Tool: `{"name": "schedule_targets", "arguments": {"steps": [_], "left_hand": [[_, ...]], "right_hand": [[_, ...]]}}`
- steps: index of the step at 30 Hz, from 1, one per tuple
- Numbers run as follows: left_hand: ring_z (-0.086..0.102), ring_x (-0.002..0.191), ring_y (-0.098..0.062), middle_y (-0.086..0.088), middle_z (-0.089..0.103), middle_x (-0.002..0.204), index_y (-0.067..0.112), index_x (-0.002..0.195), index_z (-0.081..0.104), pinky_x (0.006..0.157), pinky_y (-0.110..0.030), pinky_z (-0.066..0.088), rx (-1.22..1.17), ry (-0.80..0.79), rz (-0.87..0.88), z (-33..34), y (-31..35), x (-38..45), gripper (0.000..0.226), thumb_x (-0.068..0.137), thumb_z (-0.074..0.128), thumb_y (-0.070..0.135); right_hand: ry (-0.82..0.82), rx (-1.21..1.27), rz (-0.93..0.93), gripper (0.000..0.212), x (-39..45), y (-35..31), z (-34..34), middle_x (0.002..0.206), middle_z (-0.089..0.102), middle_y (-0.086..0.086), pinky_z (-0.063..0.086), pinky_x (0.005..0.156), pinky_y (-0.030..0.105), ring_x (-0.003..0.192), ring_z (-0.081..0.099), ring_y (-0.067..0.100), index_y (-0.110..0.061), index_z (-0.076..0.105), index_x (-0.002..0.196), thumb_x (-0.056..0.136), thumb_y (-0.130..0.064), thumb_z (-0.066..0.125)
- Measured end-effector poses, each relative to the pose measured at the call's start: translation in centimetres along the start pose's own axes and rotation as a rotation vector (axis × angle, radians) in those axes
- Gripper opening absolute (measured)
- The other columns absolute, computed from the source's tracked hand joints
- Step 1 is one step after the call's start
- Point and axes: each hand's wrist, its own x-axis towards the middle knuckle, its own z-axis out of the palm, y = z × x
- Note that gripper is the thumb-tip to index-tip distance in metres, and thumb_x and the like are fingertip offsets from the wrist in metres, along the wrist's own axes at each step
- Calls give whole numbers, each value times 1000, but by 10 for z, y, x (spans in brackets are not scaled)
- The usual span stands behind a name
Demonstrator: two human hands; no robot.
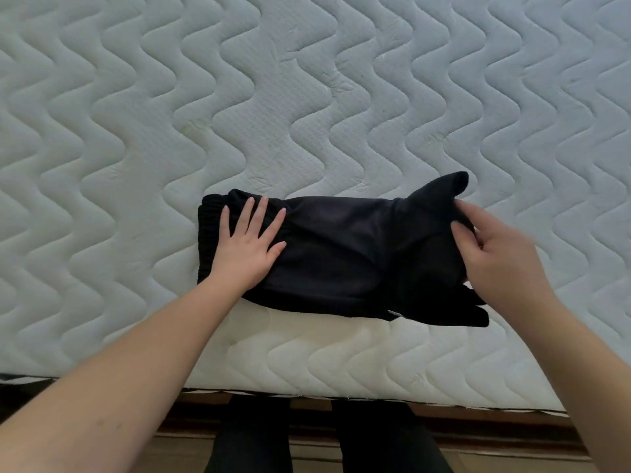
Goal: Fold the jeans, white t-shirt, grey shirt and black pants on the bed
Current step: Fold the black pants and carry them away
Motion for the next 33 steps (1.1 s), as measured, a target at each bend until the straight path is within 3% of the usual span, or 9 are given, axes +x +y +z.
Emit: {"name": "schedule_targets", "arguments": {"steps": [4, 8, 12, 14, 17, 20, 25, 28, 33], "left_hand": [[-12, 151, -26, -6, -15, 164, 33, 153, -15, 117, -58, -9, 4, 13, 10, 4, 4, -3, 65, 98, 8, 60], [-14, 151, -26, -7, -18, 164, 32, 154, -15, 116, -57, -16, -22, 8, 10, 4, 4, -7, 65, 100, 9, 58], [-17, 150, -22, -4, -17, 164, 32, 156, -10, 113, -49, -24, -158, -57, 37, -1, 1, -6, 62, 101, 10, 54], [-6, 152, -19, -2, 0, 166, 30, 157, 13, 117, -45, -16, -326, -24, 87, -11, -9, -5, 57, 103, 20, 48], [33, 144, -25, -7, 45, 151, 17, 133, 60, 119, -47, 18, -590, 252, 135, -26, -35, -14, 37, 99, 51, 24], [52, 125, -25, -10, 59, 131, 10, 116, 70, 109, -41, 37, -864, 446, -89, -26, -67, -24, 29, 92, 53, 14], [56, 114, -18, 0, 57, 122, 20, 127, 58, 106, -40, 42, -1321, 158, -542, -19, -102, -27, 28, 104, 42, 21], [62, 102, -18, -2, 59, 121, 24, 127, 54, 95, -36, 49, -1695, -16, -747, -21, -111, -21, 31, 106, 33, 34], [65, 96, -8, 5, 57, 122, 22, 130, 52, 75, -24, 55, -1853, -158, -739, -28, -110, -20, 47, 105, 22, 50]], "right_hand": [[-33, 5, -91, 36, -7, -68, 36, 66, 61, -6, 42, 50, 11, 63, 60, 7, -43, 56, 129, 100, -24, 46], [-62, -116, -147, 38, -5, -114, 83, 63, 52, -11, 36, 52, 15, 59, 52, 8, -35, 50, 139, 103, -25, 42], [-66, -168, -205, 39, -4, -146, 117, 68, 58, -3, 45, 67, 35, 69, 57, 23, -27, 50, 142, 104, -22, 41], [-70, -194, -227, 39, -5, -157, 129, 80, 67, 8, 50, 75, 43, 77, 61, 31, -25, 49, 142, 104, -21, 41], [-64, -249, -260, 40, -5, -169, 146, 83, 68, 12, 50, 73, 43, 78, 62, 35, -24, 48, 143, 104, -22, 40], [-88, -303, -288, 42, -2, -178, 168, 85, 69, 12, 50, 73, 43, 79, 62, 35, -24, 44, 145, 104, -21, 40], [-156, -425, -325, 44, 11, -183, 213, 88, 67, 10, 37, 62, 35, 76, 61, 33, -20, 42, 145, 101, -13, 42], [-207, -432, -320, 45, 12, -185, 241, 93, 68, 9, 38, 62, 34, 79, 63, 32, -21, 41, 145, 101, -14, 41], [-243, -413, -385, 43, 10, -181, 262, 110, 67, 7, 47, 74, 38, 93, 63, 31, -26, 40, 147, 104, -28, 37]]}}
